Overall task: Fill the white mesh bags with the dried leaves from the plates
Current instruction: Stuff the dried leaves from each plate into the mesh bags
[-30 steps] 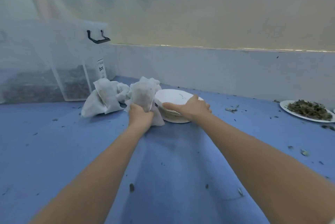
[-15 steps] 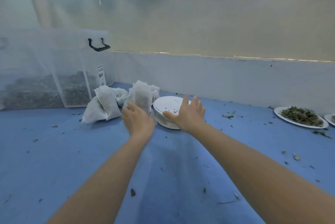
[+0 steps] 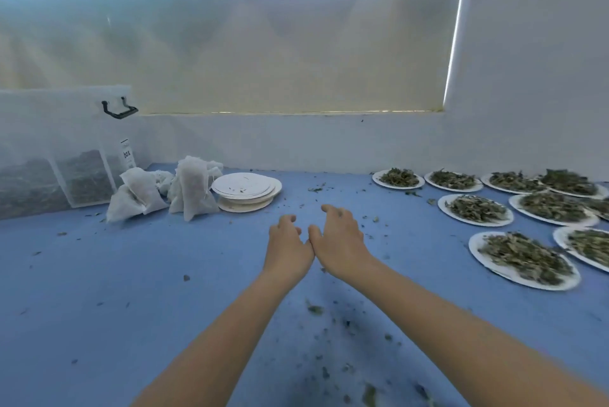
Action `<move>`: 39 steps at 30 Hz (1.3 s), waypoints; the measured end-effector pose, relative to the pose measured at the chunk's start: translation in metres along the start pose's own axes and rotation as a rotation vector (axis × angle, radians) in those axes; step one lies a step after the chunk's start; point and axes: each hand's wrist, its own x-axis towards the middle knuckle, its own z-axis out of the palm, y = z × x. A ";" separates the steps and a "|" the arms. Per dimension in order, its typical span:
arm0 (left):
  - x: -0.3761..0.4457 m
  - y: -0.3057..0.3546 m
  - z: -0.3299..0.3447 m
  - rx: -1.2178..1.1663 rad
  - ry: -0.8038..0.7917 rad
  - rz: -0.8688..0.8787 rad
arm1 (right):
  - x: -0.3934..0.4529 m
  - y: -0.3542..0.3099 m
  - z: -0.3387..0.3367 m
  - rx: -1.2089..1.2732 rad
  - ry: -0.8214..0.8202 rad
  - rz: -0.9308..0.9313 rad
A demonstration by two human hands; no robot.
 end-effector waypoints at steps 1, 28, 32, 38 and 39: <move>-0.011 0.012 0.012 -0.008 -0.032 0.017 | -0.012 0.011 -0.014 -0.021 0.013 0.014; -0.035 0.127 0.292 0.361 -0.438 0.118 | -0.051 0.283 -0.168 -0.244 -0.025 0.705; -0.038 0.128 0.294 0.344 -0.402 0.151 | -0.049 0.282 -0.167 -0.230 0.012 0.703; -0.049 0.126 0.272 0.247 -0.379 0.189 | -0.051 0.260 -0.169 -0.193 0.049 0.699; -0.050 0.124 0.265 0.235 -0.367 0.182 | -0.051 0.253 -0.168 -0.195 0.048 0.690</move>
